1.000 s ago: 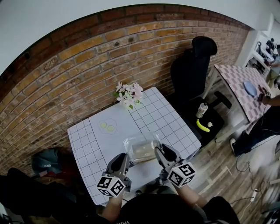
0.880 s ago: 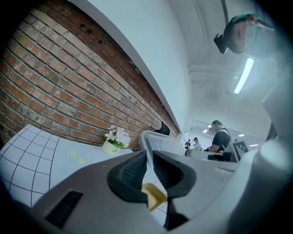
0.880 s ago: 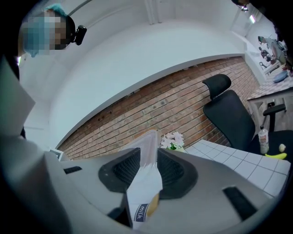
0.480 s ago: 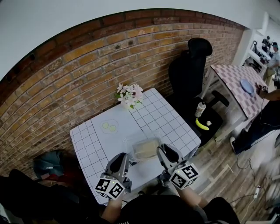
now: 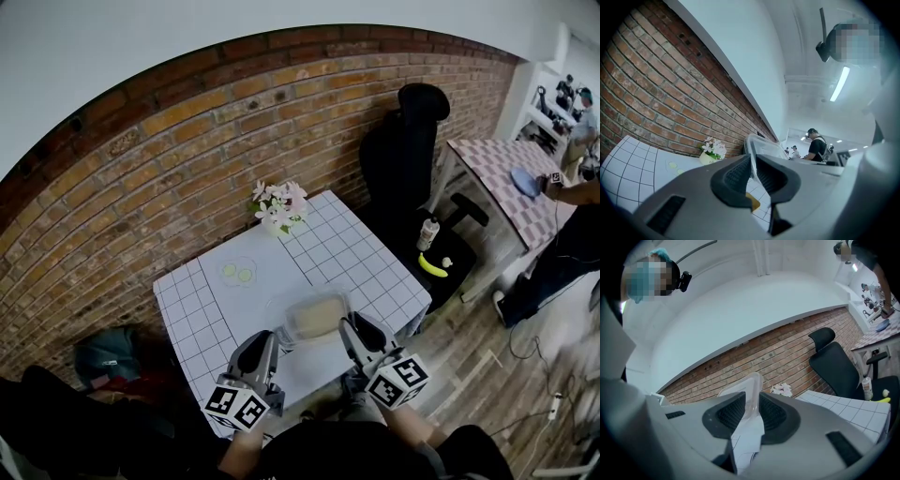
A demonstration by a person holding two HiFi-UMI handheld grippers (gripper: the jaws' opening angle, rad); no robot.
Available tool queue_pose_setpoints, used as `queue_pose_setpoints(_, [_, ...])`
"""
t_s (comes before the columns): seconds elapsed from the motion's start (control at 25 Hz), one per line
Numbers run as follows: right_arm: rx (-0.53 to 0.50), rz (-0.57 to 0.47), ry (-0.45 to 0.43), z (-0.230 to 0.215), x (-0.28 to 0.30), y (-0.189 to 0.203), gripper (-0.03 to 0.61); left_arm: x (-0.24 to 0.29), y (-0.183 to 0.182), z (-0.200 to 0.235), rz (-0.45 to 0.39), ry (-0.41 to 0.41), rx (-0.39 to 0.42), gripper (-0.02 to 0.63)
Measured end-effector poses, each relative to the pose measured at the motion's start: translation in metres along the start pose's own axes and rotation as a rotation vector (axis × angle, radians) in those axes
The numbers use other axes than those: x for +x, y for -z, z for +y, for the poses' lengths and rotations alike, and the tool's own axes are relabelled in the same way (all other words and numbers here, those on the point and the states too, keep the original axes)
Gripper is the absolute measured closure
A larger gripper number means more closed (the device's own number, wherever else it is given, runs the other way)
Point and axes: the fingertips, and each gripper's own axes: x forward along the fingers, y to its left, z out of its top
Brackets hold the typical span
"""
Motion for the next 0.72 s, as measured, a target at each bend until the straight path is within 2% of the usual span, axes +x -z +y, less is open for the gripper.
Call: queue_pose_setpoints(0.72, [0.0,0.002,0.007,-0.0086,-0.0006,-0.0019,0.492,0.0075,0.0022,-0.0029,0.004,0.008,-0.014,0.572])
